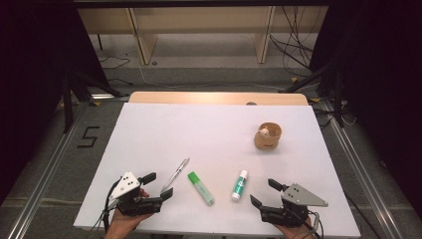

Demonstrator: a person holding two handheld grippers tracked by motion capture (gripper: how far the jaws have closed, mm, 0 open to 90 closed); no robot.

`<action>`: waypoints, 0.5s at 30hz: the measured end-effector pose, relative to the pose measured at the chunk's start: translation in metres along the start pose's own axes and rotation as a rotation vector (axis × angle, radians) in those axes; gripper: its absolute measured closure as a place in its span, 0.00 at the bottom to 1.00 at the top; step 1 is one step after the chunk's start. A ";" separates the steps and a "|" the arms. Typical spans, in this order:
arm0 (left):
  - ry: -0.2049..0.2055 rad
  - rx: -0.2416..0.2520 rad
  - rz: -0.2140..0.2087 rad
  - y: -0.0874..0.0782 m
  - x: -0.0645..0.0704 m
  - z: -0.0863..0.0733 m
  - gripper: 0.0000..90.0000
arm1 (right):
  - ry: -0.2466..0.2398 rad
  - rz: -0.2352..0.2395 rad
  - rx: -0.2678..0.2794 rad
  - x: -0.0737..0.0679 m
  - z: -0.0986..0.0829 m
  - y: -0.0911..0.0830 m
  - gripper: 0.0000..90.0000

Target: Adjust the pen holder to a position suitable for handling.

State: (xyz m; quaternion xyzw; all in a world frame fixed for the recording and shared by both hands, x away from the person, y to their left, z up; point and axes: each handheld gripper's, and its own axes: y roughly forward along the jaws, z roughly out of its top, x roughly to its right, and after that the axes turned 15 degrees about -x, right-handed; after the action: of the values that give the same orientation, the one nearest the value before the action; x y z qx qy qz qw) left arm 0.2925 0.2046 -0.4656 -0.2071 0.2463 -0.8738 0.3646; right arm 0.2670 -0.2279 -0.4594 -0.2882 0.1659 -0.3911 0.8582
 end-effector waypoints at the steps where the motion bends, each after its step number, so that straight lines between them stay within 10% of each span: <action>1: 0.001 -0.003 0.000 0.000 0.000 0.000 0.17 | 0.000 -0.001 -0.001 0.000 0.000 0.000 0.23; 15: -0.001 -0.005 0.003 0.001 0.000 0.000 0.17 | 0.015 -0.026 0.001 0.003 0.002 -0.001 0.23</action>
State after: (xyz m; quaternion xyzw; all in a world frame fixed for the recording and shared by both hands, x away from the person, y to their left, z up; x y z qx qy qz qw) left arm 0.2929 0.2046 -0.4661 -0.2079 0.2485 -0.8726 0.3654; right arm 0.2692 -0.2303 -0.4576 -0.2868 0.1682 -0.4044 0.8520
